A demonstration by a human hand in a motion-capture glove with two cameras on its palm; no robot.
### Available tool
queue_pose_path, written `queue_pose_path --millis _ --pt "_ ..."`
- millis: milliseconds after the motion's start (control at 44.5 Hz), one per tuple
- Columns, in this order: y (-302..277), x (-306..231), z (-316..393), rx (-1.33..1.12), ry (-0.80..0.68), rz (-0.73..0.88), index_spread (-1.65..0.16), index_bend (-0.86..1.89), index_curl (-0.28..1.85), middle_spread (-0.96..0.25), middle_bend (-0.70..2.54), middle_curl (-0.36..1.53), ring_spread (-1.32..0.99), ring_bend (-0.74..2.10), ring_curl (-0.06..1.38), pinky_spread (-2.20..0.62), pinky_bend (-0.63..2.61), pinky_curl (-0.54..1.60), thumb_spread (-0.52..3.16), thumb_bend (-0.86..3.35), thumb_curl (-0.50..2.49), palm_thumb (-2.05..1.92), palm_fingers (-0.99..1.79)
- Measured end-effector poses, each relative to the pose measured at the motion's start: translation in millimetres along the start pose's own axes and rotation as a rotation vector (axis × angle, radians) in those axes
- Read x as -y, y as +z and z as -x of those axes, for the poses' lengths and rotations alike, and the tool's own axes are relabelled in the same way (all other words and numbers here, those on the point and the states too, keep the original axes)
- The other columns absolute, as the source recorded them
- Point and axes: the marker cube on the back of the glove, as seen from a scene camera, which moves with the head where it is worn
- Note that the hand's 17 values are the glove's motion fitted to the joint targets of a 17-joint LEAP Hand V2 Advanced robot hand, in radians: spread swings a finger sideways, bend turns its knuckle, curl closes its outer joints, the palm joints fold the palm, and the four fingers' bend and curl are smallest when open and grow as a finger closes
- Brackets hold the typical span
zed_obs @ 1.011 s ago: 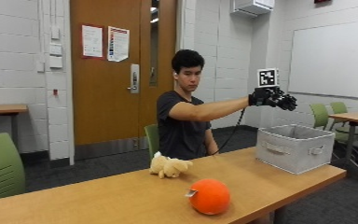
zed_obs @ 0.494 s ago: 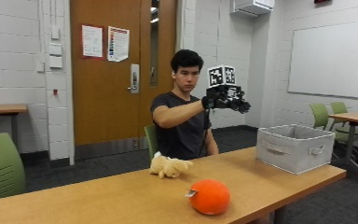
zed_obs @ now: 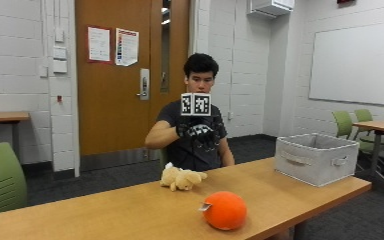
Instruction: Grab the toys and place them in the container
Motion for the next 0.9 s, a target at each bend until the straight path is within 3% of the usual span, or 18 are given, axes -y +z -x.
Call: queue_pose_path --millis 449,899 --pt "109 -30 -43 0.021 0.085 0.145 -0.25 0.18 0.38 -0.16 0.46 0.47 -0.31 0.92 0.28 -0.20 0.70 0.30 0.93 -0.09 0.20 -0.11 0.39" --pt "156 -56 -55 0.015 0.120 0.204 -0.25 0.14 0.37 -0.18 0.46 0.47 -0.35 1.02 0.29 -0.21 0.67 0.31 0.94 -0.06 0.20 -0.06 0.37"
